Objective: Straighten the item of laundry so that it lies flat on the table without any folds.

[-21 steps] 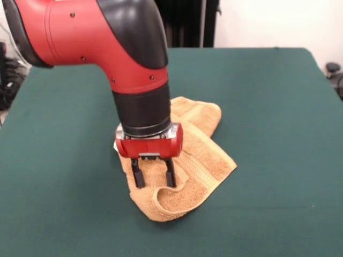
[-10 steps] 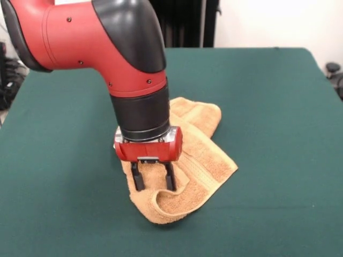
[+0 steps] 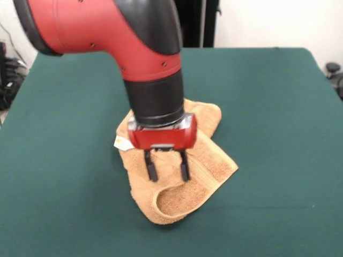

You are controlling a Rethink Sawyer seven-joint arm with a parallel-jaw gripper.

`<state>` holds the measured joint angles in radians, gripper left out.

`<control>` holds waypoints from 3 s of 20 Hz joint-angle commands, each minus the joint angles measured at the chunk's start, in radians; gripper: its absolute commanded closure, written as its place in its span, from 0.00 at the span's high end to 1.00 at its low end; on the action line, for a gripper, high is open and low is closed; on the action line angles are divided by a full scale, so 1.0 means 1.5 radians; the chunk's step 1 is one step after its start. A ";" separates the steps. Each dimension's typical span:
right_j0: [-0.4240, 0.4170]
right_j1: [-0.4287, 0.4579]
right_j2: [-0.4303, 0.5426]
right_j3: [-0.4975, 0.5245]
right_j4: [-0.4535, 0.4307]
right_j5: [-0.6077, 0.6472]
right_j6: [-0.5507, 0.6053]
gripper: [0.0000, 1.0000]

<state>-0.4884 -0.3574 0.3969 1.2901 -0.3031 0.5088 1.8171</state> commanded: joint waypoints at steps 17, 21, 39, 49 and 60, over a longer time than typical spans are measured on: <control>0.087 -0.047 -0.045 0.114 0.120 0.018 0.121 1.00; 0.092 -0.030 -0.056 0.110 0.112 -0.002 0.118 1.00; 0.101 0.047 -0.100 0.053 0.088 -0.021 0.068 1.00; 0.068 0.050 -0.058 0.073 0.106 -0.027 0.046 1.00; 0.012 0.007 -0.083 0.143 0.029 -0.078 -0.014 1.00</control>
<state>-0.4177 -0.3496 0.2655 1.3885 -0.1667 0.4693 1.8171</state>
